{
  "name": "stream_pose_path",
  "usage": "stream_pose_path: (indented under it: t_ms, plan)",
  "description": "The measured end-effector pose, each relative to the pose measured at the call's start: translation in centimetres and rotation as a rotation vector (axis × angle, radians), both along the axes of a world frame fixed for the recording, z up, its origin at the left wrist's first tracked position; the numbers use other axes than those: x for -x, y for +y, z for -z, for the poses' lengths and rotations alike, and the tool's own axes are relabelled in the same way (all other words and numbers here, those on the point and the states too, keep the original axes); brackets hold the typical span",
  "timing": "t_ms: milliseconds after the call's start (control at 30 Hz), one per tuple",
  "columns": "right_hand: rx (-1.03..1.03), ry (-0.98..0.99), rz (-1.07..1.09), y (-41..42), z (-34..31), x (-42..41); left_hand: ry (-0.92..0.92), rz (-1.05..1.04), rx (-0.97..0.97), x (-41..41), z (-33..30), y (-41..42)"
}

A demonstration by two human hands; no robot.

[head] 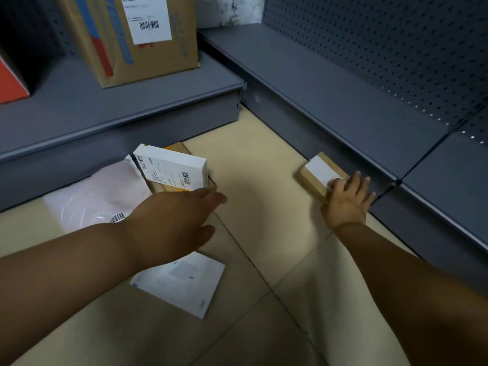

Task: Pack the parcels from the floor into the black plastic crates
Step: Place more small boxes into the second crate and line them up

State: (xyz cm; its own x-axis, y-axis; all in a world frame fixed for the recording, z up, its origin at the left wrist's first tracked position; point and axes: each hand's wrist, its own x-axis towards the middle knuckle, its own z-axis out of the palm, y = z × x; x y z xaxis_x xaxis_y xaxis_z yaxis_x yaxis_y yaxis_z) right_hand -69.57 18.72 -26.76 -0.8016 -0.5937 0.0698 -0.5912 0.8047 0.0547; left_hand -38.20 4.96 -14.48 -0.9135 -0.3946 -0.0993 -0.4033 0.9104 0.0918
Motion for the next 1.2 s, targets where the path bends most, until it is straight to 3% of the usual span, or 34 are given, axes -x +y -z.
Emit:
stream_pose_path:
  t_ms: [233,467,700,933,1200]
  plan:
    - [0.178,-0.017,-0.049,-0.1,-0.9,-2.4,-0.025,0.044,0.010,-1.5,0.2,0.7]
    - [0.337,0.006,-0.270,-1.3,-3.9,-9.3,0.023,-0.059,-0.051,-5.1,-1.1,0.3]
    - [0.505,0.138,-0.646,-3.5,-6.9,-17.7,0.102,-0.268,-0.128,-11.9,-2.6,-1.2]
    - [0.535,0.236,-1.131,-6.8,-10.5,-28.3,0.153,-0.460,-0.172,-23.1,-5.2,-2.6]
    - [0.531,0.111,-1.431,-9.9,-15.0,-42.2,0.184,-0.450,-0.153,-35.3,-8.6,-1.8]
